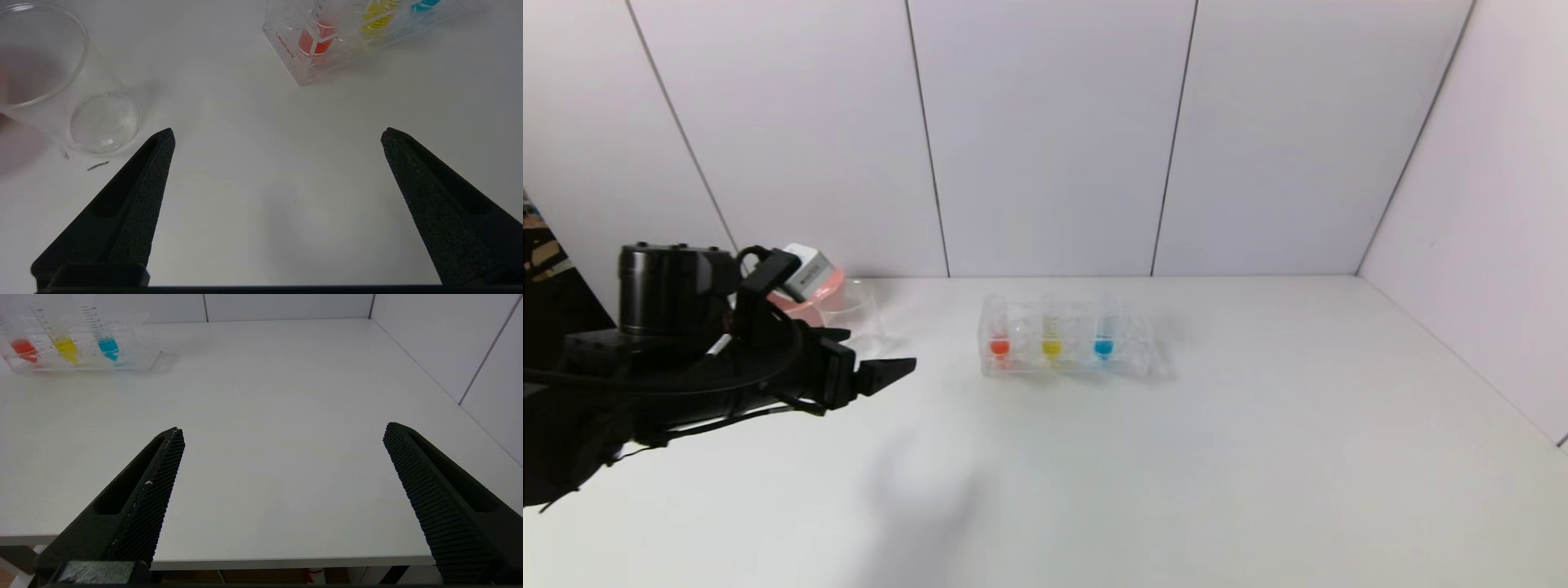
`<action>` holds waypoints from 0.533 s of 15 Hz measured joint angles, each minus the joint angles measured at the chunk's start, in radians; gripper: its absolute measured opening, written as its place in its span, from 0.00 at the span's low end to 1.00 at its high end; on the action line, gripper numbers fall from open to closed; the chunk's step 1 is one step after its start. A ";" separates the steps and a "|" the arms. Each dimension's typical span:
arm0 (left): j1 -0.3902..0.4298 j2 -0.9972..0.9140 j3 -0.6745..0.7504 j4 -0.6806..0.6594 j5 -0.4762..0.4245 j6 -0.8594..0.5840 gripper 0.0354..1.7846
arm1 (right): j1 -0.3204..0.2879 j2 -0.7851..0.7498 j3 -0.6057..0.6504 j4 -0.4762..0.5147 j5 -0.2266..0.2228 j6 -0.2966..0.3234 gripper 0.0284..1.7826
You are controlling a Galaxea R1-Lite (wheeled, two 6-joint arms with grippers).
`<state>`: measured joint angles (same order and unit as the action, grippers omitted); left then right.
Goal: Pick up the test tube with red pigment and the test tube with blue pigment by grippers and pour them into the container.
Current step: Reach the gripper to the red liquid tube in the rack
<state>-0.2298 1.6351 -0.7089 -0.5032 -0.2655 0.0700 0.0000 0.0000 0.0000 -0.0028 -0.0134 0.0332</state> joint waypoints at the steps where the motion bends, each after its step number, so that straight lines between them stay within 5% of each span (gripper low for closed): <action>1: -0.038 0.048 -0.019 -0.051 0.057 -0.037 0.99 | 0.000 0.000 0.000 0.000 0.000 0.000 1.00; 8: -0.211 0.368 -0.076 -0.485 0.443 -0.147 0.99 | 0.000 0.000 0.000 0.000 0.000 0.000 1.00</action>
<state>-0.4411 2.0028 -0.7847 -0.9881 0.1770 -0.0774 0.0000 0.0000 0.0000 -0.0028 -0.0138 0.0336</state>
